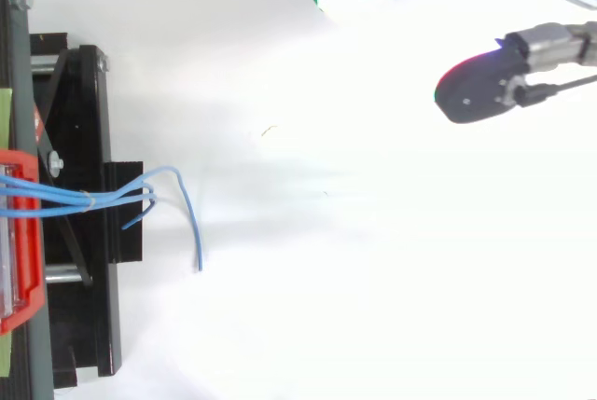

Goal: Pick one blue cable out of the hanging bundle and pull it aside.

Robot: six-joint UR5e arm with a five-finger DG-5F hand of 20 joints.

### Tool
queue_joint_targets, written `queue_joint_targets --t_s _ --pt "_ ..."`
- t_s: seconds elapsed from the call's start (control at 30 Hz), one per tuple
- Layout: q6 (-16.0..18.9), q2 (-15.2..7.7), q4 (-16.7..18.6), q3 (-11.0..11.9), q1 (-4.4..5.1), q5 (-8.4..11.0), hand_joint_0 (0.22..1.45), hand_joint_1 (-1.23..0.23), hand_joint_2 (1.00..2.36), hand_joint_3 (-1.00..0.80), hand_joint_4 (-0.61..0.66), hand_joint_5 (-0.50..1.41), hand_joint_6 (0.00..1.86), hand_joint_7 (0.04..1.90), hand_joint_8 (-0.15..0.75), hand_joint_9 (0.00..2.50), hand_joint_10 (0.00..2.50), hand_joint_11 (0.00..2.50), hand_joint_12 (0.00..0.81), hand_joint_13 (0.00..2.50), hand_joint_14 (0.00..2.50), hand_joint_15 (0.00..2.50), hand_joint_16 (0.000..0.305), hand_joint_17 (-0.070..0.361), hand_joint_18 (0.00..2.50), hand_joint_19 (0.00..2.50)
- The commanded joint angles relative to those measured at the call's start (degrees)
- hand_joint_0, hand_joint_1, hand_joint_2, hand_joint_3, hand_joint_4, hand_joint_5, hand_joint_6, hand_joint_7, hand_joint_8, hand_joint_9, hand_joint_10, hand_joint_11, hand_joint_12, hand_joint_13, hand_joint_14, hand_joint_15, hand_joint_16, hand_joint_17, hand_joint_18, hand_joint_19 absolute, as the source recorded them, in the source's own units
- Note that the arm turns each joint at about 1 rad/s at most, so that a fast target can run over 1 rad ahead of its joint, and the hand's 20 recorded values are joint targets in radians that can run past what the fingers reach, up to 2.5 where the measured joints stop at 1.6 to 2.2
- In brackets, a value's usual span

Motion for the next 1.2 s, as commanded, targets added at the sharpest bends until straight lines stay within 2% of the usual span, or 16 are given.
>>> queue_joint_targets --t_s 0.0,0.07,0.27,0.37,0.4,0.47,0.5,0.53,0.6,0.67,0.7,0.73,0.83,1.0,1.1,1.17 --pt "-0.25 -1.67 2.48 0.03 0.29 2.13 0.48 -0.63 1.0 -0.5 0.18 -0.22 0.5 0.66 0.234 0.42 0.0 0.0 0.304 0.12 0.0 0.04 0.051 0.114 0.0 0.13" --pt "-1.13 -2.03 3.54 0.03 0.56 3.09 0.48 -0.62 1.0 -0.5 0.18 -0.22 0.5 0.66 0.235 0.43 0.0 0.0 0.304 0.12 0.0 0.04 0.05 0.114 0.0 0.13" --pt "-7.28 -2.03 7.06 0.03 1.44 9.77 0.48 -0.62 1.0 -0.5 0.18 -0.22 0.5 0.67 0.235 0.43 0.0 0.0 0.304 0.13 0.0 0.05 0.05 0.113 0.0 0.12" --pt "-9.22 -2.29 8.64 0.12 1.79 10.92 0.48 -0.62 1.0 -0.5 0.18 -0.22 0.5 0.67 0.234 0.44 0.0 0.0 0.304 0.13 0.0 0.05 0.05 0.113 0.0 0.13" --pt "-9.83 -3.17 9.34 0.65 1.96 11.18 0.48 -0.62 1.0 -0.5 0.18 -0.22 0.5 0.67 0.235 0.44 0.0 0.0 0.304 0.13 0.0 0.04 0.05 0.113 0.0 0.13" --pt "-9.04 -4.4 8.55 3.29 1.96 11.18 0.48 -0.62 1.0 -0.5 0.18 -0.22 0.5 0.67 0.235 0.44 0.0 0.0 0.304 0.13 0.0 0.05 0.05 0.113 0.0 0.13" --pt "-8.6 -4.84 7.41 4.25 1.96 11.0 0.48 -0.62 1.0 -0.5 0.18 -0.22 0.5 0.67 0.236 0.44 0.0 0.0 0.304 0.13 0.0 0.04 0.05 0.113 0.0 0.13" --pt "-7.55 -5.19 3.89 6.19 2.05 10.39 0.48 -0.62 1.0 -0.5 0.18 -0.22 0.5 0.67 0.235 0.44 0.0 0.0 0.304 0.13 0.0 0.05 0.05 0.113 0.0 0.13" --pt "-7.02 -6.24 0.46 8.12 2.14 9.6 0.48 -0.62 1.0 -0.5 0.19 -0.22 0.5 0.67 0.235 0.44 0.0 0.0 0.304 0.13 0.0 0.04 0.05 0.112 0.0 0.13" --pt "-6.49 -6.33 -1.47 9.61 2.14 9.25 0.48 -0.62 1.0 -0.5 0.18 -0.22 0.5 0.67 0.235 0.44 0.0 0.0 0.304 0.13 0.0 0.04 0.05 0.112 0.0 0.13" --pt "-6.05 -7.56 -2.79 10.58 2.14 8.46 0.48 -0.62 1.0 -0.5 0.19 -0.22 0.5 0.67 0.235 0.44 0.0 0.0 0.303 0.13 0.0 0.04 0.05 0.112 0.0 0.13" --pt "-6.05 -7.83 -2.79 11.28 2.14 8.46 0.48 -0.62 1.0 -0.5 0.18 -0.22 0.5 0.67 0.237 0.44 0.0 0.0 0.303 0.13 0.0 0.04 0.05 0.112 0.0 0.13" --pt "-3.5 -9.32 -3.32 12.25 2.14 6.52 0.48 -0.62 1.0 -0.5 0.19 -0.21 0.5 0.67 0.238 0.45 0.0 0.0 0.302 0.14 0.0 0.05 0.05 0.111 0.0 0.13" --pt "-3.41 -9.76 -2.35 12.25 2.75 4.5 0.48 -0.61 1.0 -0.5 0.19 -0.21 0.5 0.67 0.236 0.46 0.0 0.0 0.302 0.14 0.0 0.05 0.049 0.111 0.0 0.13" --pt "-3.59 -9.85 -2.09 12.25 3.37 2.3 0.48 -0.61 1.0 -0.5 0.19 -0.21 0.5 0.68 0.237 0.46 0.0 0.02 0.301 0.14 0.0 0.05 0.049 0.111 0.0 0.14" --pt "-3.77 -10.11 -1.65 12.25 3.46 2.04 0.48 -0.61 1.0 -0.5 0.19 -0.21 0.5 0.67 0.236 0.46 0.0 0.01 0.301 0.14 0.0 0.05 0.049 0.11 0.0 0.13"
